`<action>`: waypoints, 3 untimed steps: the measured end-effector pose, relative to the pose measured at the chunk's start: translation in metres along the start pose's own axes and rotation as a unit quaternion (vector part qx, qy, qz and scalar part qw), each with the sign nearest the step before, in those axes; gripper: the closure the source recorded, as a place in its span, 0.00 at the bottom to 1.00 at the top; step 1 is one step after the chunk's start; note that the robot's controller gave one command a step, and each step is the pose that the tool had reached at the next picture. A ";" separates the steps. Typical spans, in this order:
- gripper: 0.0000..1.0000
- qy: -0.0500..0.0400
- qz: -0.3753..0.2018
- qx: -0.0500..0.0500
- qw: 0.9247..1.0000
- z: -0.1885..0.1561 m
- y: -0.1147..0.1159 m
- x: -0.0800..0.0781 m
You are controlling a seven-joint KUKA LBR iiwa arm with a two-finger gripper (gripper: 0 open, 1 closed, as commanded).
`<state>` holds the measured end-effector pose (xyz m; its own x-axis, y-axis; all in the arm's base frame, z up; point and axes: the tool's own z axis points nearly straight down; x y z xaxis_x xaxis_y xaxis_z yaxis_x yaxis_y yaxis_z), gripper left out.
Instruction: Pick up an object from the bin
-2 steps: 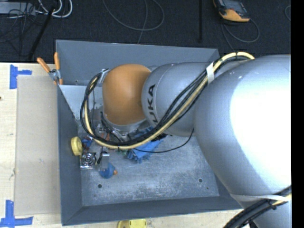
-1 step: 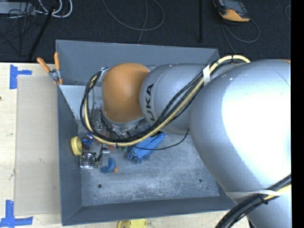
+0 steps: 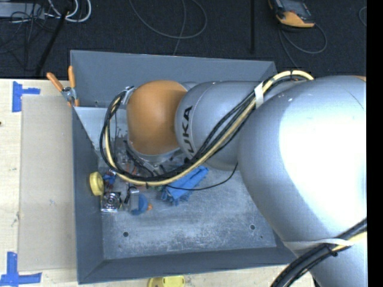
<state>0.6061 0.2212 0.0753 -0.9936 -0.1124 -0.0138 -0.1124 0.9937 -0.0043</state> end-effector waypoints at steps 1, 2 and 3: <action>0.00 -0.001 -0.011 0.001 1.000 -0.002 0.000 -0.001; 0.00 0.001 -0.079 -0.004 0.997 -0.002 -0.016 -0.003; 0.00 0.005 -0.071 -0.003 0.997 -0.010 -0.040 -0.004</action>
Offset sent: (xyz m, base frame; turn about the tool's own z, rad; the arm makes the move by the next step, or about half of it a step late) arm 0.0074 -0.0309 0.0012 -0.2213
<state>0.6141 0.1819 0.0852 -0.9675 -0.2528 -0.0033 -0.2529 0.9675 0.0014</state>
